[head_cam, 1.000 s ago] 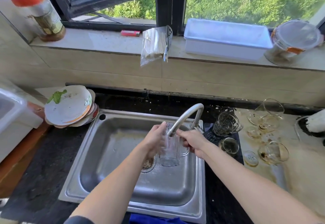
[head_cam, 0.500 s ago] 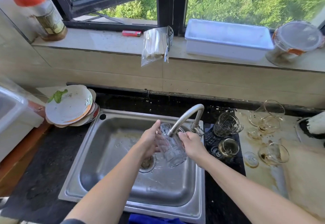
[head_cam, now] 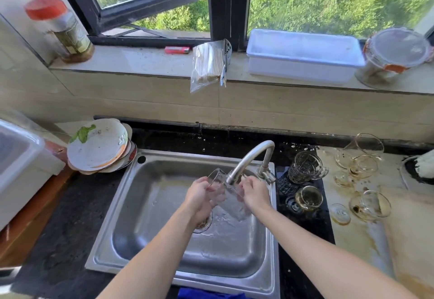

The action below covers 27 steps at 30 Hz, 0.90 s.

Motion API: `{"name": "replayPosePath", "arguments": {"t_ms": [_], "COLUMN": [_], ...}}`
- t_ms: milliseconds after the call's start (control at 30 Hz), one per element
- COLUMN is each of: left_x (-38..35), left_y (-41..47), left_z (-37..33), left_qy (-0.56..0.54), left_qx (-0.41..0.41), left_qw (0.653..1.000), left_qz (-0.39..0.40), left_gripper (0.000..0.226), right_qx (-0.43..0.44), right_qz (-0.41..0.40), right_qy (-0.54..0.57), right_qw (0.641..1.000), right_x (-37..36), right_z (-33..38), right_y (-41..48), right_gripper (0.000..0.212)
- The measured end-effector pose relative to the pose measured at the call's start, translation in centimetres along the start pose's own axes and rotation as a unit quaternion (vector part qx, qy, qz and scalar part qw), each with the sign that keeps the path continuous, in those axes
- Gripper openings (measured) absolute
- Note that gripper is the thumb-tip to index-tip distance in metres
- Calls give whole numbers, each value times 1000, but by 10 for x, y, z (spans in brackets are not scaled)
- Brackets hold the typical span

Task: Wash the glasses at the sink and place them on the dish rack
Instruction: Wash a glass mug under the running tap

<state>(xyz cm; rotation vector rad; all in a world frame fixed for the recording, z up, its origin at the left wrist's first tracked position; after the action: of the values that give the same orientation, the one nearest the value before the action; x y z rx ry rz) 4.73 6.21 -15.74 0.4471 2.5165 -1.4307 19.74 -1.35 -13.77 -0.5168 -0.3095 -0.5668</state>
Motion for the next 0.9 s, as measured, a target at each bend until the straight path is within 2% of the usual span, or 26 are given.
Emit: {"name": "replayPosePath", "arguments": {"t_ms": [33, 100, 167, 233, 300, 400, 467, 533, 600, 733, 767, 833, 867, 900], "left_x": [1, 3, 5, 8, 12, 14, 4, -8, -15, -12, -13, -22, -26, -27], "left_y": [-2, -10, -13, -6, 0, 1, -10, -21, -27, -27, -28, -33, -38, -40], "left_z": [3, 9, 12, 4, -5, -16, -22, -23, -25, -37, -37, -33, -31, -31], "left_qy": [31, 151, 203, 211, 241, 319, 369, 415, 451, 500, 507, 527, 532, 526], "left_qx": [38, 112, 133, 78, -6, -112, -173, -222, -265, -347, -357, -383, -392, -394], "left_qw": [999, 981, 969, 974, 970, 936, 907, 877, 846, 782, 774, 753, 746, 750], "left_qz": [13, 41, 49, 16, -35, -97, -104, -95, -98, -134, -124, -93, -81, -79], "left_gripper": [34, 20, 17, 24, 25, 22, 20, 24, 27, 29, 30, 34, 35, 35], "right_qx": [39, 94, 110, 101, 105, 110, 78, -15, -62, 9, 1, -74, -121, -149], "right_qz": [-13, -23, -19, 10, 70, 129, 111, 71, 45, 34, 33, 32, 31, 33], "right_qy": [-29, -67, -71, -80, -78, -33, -38, -27, -30, -156, -131, 48, 133, 172], "right_qw": [999, 993, 991, 992, 989, 985, 990, 997, 997, 987, 991, 996, 983, 973], "right_x": [3, 6, 4, 0, -8, -21, -22, -14, -12, -21, -19, -10, -7, -4], "right_z": [8, 17, 20, 17, 15, 16, 12, 3, -1, 16, 15, 14, 11, 9], "right_y": [0, 0, 2, 3, -4, -21, -17, -3, 7, -5, -3, 3, 6, 6], "right_gripper": [33, 33, 31, 22, 28, 38, 45, 58, 62, 43, 43, 45, 44, 43]}}
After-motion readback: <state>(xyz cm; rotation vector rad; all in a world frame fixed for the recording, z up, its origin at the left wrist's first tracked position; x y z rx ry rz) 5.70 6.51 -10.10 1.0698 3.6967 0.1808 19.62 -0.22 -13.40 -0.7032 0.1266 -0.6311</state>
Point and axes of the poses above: each hand's wrist, its own y-axis towards the middle knuckle, its own x-axis out of the back of the hand, z = x × y, the point moved 7 cm from there along y, towards the middle knuckle, and after that the axes turned 5 degrees about x, right-handed, at the moved point
